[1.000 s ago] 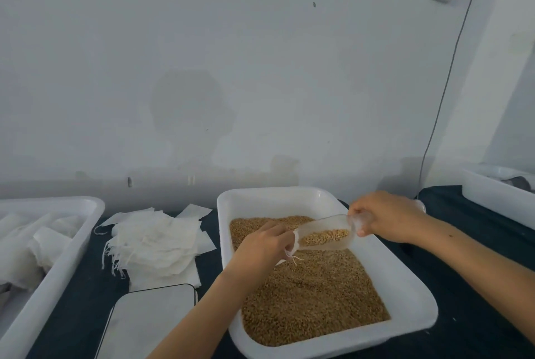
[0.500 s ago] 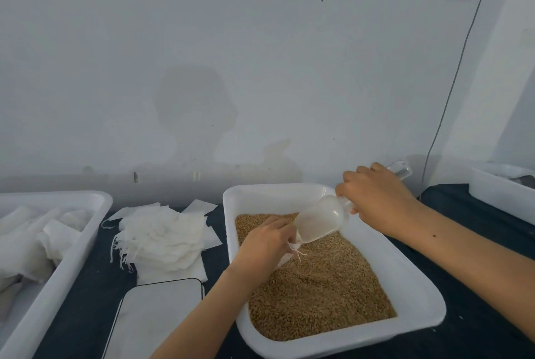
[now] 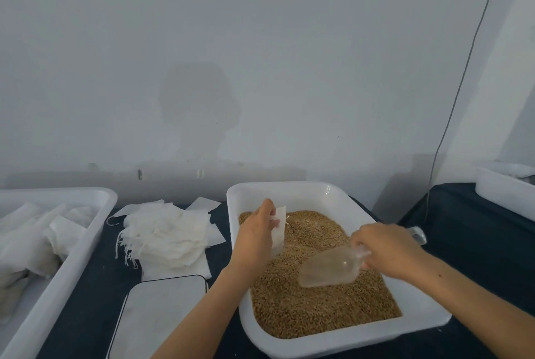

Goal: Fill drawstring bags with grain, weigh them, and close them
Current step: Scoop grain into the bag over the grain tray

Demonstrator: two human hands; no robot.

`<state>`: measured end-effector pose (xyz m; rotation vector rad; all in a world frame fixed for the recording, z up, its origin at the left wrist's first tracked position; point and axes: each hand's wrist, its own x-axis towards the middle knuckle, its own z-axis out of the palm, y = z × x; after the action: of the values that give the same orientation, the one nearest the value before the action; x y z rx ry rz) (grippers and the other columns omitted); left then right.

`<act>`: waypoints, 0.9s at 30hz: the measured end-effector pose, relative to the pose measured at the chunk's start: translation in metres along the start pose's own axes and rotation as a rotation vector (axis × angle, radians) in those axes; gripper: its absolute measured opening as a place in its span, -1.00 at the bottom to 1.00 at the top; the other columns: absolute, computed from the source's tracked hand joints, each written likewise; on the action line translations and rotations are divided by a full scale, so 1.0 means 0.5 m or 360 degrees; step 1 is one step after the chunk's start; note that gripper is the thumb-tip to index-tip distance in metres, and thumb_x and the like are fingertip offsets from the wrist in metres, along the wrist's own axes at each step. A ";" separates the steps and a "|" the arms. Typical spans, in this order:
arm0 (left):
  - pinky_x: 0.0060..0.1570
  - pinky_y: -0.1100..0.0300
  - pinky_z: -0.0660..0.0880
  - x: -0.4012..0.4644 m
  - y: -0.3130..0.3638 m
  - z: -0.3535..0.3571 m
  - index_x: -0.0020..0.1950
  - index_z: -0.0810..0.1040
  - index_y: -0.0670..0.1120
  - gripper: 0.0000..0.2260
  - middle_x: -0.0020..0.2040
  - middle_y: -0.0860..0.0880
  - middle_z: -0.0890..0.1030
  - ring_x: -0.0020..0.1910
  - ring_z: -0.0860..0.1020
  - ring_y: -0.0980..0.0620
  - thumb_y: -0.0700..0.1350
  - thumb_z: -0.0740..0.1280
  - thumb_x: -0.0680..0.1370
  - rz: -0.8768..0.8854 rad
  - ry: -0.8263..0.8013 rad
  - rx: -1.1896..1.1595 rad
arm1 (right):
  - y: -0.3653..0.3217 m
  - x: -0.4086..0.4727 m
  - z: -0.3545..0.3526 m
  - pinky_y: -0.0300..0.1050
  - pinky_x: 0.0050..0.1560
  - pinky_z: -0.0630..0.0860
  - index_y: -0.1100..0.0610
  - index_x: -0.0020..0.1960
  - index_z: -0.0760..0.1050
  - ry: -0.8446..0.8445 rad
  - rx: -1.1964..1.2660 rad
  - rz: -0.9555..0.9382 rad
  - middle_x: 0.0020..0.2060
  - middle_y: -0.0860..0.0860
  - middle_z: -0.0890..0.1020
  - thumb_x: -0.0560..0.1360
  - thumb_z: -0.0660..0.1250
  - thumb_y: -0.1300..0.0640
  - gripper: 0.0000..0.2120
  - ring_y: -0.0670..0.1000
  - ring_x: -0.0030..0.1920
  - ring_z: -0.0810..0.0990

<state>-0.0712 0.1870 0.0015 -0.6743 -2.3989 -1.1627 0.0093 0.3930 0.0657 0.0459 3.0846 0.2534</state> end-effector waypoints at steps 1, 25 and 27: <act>-0.30 0.50 0.32 -0.001 0.000 0.000 -0.10 0.22 -0.08 -0.79 -0.28 0.10 0.32 -0.11 0.50 -0.03 -0.36 0.16 0.58 -0.0007 0.0007 -0.0010 | -0.009 0.004 0.018 -0.30 -0.01 0.47 0.01 -0.08 0.57 -0.0015 0.0041 -0.0020 -0.14 -0.11 0.62 0.46 0.35 0.17 -0.91 -0.15 -0.15 0.58; -0.26 0.33 0.22 0.006 0.000 0.003 -0.16 0.52 -0.19 -0.91 -0.21 0.10 0.43 -0.16 0.35 0.11 -0.22 0.41 0.44 0.0129 -0.0206 0.0016 | 0.048 0.017 -0.078 -0.12 -0.05 0.43 -0.03 0.02 0.57 0.0225 0.0461 0.0120 -0.02 -0.13 0.59 0.44 0.42 0.10 -0.83 -0.08 0.00 0.54; -0.27 0.42 0.22 0.004 0.000 0.001 -0.16 0.53 -0.19 -0.91 -0.22 0.12 0.42 -0.17 0.35 0.13 -0.22 0.42 0.44 0.0145 -0.0194 0.0007 | 0.034 0.027 -0.085 -0.13 -0.05 0.42 -0.01 0.04 0.56 0.0287 0.0365 0.0104 -0.02 -0.11 0.59 0.45 0.41 0.12 -0.82 -0.07 0.00 0.55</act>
<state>-0.0730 0.1880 0.0023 -0.8665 -2.4413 -1.1083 -0.0059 0.4031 0.1099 0.1395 3.2790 -0.1009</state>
